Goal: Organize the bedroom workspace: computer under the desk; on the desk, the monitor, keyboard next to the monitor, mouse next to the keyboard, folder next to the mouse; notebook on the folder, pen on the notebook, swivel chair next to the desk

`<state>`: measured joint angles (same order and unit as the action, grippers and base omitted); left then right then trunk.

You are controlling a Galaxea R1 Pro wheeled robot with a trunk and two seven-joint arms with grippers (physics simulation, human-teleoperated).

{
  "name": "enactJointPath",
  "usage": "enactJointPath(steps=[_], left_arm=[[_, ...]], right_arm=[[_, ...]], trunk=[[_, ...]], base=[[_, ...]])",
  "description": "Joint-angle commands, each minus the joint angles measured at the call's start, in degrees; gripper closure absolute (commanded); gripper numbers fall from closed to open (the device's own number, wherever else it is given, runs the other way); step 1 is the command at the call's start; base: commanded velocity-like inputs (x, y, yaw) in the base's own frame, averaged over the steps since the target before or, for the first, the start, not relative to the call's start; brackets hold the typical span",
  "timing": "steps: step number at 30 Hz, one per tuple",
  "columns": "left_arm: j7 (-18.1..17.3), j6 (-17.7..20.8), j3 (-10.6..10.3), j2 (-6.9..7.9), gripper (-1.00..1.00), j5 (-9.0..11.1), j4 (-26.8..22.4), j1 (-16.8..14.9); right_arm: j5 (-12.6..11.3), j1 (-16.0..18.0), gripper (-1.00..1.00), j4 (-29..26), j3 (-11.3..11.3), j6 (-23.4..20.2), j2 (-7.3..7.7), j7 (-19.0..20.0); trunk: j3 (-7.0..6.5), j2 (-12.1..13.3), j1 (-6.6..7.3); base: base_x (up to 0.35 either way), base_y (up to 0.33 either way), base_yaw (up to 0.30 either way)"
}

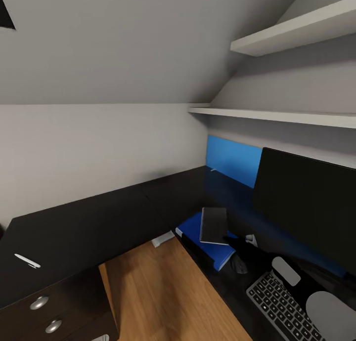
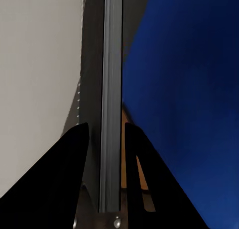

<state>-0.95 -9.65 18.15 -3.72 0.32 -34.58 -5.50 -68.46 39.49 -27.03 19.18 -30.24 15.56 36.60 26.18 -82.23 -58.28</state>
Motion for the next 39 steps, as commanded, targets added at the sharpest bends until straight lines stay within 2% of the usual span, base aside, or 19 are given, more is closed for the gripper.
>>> enactJointPath(steps=[1, 16, 28, 39], left_arm=[[-0.10, -0.14, 0.22, -0.06, -1.00, 0.03, 0.00, -0.04], [-0.07, -0.11, 0.30, -0.05, -1.00, 0.03, 0.02, -0.04], [-0.01, -0.10, 0.31, -0.06, -1.00, 0.03, 0.01, -0.04], [-0.10, -0.10, 0.31, 0.02, -1.00, 0.03, 0.00, -0.04]], right_arm=[[-0.43, 0.06, 1.00, -0.01, 0.30, -0.13, 0.03, 0.15], [-0.35, 0.06, 1.00, 0.01, 0.35, -0.38, -0.08, -0.20], [-0.10, 0.06, 1.00, -0.12, 0.42, -0.22, -0.14, -5.63], [-0.02, 0.06, 1.00, -0.12, 0.46, -0.09, -0.18, -6.26]], trunk=[[0.06, -0.03, 0.00], [0.06, -0.03, 0.00], [0.06, -0.03, 0.00], [0.06, -0.03, 0.00]], base=[[0.000, 0.000, 0.000], [0.000, 0.000, 0.000], [0.000, 0.000, 0.000], [0.000, 0.070, 0.000]])
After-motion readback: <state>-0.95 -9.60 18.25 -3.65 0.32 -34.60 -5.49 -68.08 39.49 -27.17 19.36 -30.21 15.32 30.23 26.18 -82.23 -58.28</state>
